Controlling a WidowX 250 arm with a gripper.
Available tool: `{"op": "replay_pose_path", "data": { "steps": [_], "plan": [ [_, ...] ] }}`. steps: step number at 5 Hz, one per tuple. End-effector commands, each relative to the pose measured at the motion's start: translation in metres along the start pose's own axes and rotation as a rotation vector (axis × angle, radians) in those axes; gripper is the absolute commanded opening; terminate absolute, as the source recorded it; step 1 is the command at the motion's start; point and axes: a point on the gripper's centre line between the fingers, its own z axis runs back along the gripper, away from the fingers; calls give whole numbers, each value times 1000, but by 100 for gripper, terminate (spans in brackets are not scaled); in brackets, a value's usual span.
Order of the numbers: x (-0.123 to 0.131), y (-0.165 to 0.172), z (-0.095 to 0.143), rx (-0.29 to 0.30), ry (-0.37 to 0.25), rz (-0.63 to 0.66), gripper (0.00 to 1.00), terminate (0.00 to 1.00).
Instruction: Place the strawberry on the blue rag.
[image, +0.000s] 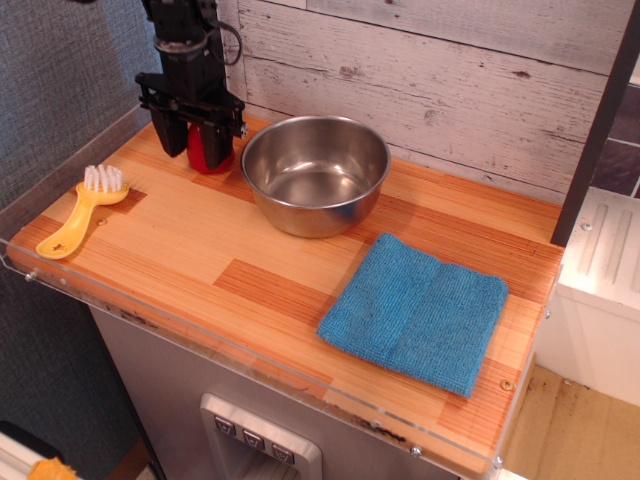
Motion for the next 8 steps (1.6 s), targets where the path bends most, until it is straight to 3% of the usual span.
{"op": "replay_pose_path", "data": {
  "steps": [1,2,3,5,6,7,8],
  "plan": [
    [20,-3,119,-32,-209,68,0,0],
    [17,-49,138,-98,-209,-17,0,0],
    [-13,-94,139,-168,-160,-39,0,0],
    [-84,-187,120,-128,-125,-187,0,0],
    [-100,-223,93,-90,-117,-286,0,0],
    [-96,-233,68,-71,-100,-269,0,0],
    [-85,-227,53,-90,-95,-239,0,0]
  ]
}}
